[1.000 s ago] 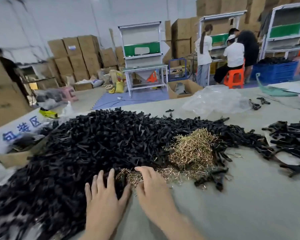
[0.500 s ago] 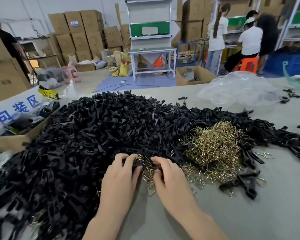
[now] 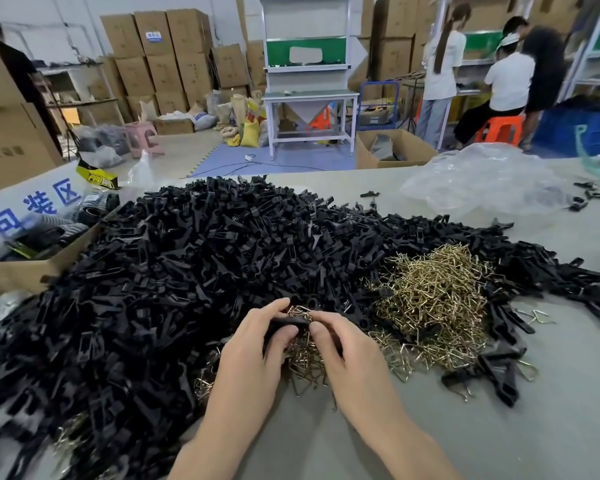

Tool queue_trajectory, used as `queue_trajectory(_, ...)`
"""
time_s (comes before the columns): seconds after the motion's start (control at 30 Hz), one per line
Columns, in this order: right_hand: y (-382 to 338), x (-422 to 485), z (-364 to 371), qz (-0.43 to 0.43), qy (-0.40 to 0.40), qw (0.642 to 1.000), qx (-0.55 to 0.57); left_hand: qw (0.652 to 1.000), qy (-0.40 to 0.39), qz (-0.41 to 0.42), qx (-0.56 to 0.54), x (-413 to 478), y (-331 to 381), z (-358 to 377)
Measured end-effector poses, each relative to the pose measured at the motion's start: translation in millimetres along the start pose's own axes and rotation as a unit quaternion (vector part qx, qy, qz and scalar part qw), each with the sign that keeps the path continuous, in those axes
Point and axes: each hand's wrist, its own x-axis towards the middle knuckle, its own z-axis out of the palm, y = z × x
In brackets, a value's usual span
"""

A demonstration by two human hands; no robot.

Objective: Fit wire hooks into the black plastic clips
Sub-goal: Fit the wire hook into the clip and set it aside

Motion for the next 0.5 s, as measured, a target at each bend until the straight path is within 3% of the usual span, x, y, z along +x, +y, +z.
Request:
queue_trajectory(0.3, -4.3, -2.7, -3.5, 0.010, 0.020, 0.999, 0.033, 0.991, 0.084, -0.062, -0.081, 1.1, 5.9, -6.5)
queue_trajectory(0.5, -13.5, -0.8, -7.0, 0.097, -0.069, 0.961, 0.251, 0.994, 0.064, 0.091, 0.015, -4.2, 9.1, -3.7)
